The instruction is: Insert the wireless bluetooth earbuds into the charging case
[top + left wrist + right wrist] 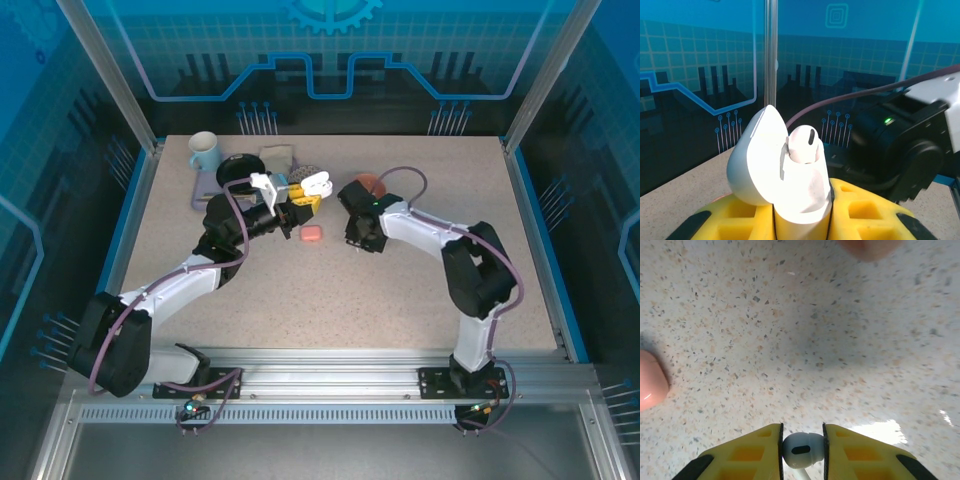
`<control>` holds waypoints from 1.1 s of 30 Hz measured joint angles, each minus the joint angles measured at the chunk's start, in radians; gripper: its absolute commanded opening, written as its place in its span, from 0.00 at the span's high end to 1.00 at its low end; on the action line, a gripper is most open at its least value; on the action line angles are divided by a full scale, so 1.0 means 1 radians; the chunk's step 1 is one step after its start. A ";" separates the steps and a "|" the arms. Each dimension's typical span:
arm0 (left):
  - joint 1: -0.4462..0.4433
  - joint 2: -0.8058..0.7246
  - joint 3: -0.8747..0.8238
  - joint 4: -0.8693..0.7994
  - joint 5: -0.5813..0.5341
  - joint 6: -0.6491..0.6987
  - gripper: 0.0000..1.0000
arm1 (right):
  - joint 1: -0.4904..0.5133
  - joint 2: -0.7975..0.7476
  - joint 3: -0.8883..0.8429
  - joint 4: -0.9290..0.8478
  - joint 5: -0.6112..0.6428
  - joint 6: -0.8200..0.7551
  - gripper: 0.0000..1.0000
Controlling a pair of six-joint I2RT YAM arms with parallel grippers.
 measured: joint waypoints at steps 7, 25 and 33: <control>0.000 0.000 -0.004 -0.029 0.022 0.000 1.00 | -0.031 -0.221 -0.090 0.013 0.026 -0.056 0.76; -0.069 0.107 0.002 -0.083 0.077 0.002 1.00 | -0.059 -0.607 -0.004 0.113 0.027 -0.286 0.77; -0.104 0.158 0.078 -0.089 0.078 0.001 1.00 | -0.012 -0.637 -0.044 0.315 -0.055 -0.328 0.77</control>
